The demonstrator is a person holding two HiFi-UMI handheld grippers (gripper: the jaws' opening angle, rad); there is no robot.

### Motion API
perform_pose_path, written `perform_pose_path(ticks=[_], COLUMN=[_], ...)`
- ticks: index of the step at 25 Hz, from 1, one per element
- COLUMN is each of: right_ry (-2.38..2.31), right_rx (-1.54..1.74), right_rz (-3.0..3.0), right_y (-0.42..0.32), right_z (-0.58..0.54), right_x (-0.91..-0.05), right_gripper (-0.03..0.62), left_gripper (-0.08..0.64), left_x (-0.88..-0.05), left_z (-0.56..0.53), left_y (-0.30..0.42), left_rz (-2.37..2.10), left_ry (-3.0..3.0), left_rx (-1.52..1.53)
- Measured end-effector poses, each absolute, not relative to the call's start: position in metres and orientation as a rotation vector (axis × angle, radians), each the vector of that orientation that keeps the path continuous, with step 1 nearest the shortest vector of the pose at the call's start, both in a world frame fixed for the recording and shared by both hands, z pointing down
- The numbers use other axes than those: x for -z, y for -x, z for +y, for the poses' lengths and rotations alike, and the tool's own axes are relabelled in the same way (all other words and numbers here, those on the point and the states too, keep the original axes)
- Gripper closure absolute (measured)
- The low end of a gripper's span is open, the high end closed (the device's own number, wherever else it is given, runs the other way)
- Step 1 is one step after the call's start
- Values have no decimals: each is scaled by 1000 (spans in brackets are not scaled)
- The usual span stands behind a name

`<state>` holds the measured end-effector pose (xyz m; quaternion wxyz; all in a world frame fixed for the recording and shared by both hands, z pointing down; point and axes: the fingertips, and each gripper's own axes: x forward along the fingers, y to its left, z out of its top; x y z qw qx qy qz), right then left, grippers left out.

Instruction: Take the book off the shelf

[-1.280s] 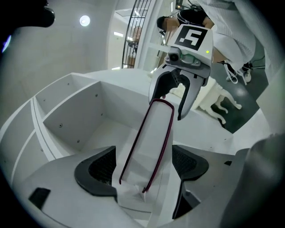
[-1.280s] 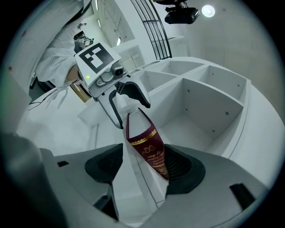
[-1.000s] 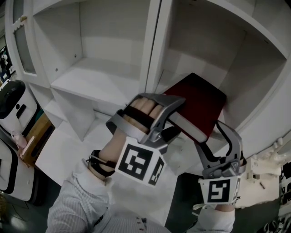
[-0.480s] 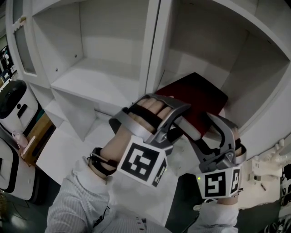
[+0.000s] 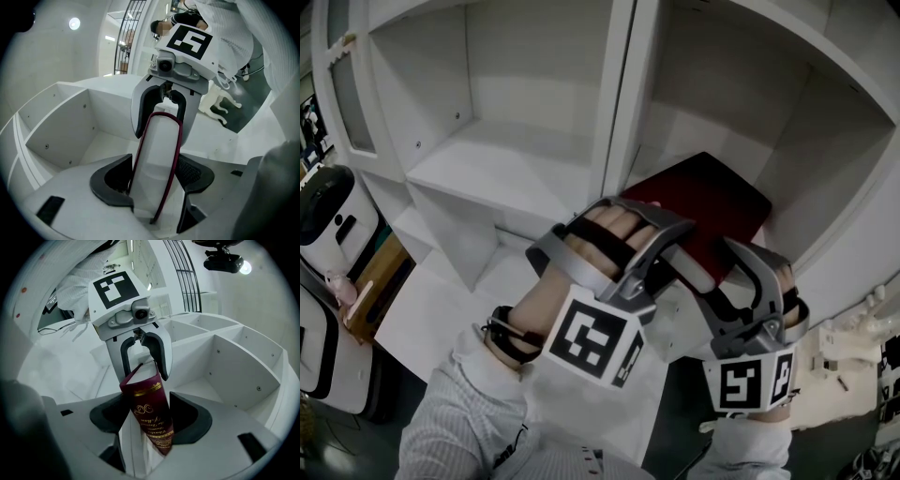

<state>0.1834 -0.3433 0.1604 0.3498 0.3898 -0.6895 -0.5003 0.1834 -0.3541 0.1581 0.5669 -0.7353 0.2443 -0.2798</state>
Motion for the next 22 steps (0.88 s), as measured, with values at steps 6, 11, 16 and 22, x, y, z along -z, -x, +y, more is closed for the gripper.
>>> perform_pose_path(ticks=[6, 11, 16, 22], right_ry=[-1030, -1029, -1014, -993], right_rx=[1308, 1313, 1320, 1349], right_rz=[-1777, -1761, -1763, -1747], right_y=[-181, -178, -175, -171], right_z=[-336, -327, -313, -292], right_x=[-160, -160, -161, -161], right_gripper=[348, 349, 349, 349], left_gripper=[281, 291, 299, 302], left_x=[-159, -158, -158, -158], left_z=[-347, -338, -323, -302], left_y=[-181, -178, -175, -171], left_rz=[582, 590, 599, 630], left_ry=[1706, 1683, 1670, 1648], left_rx=[658, 672, 685, 686])
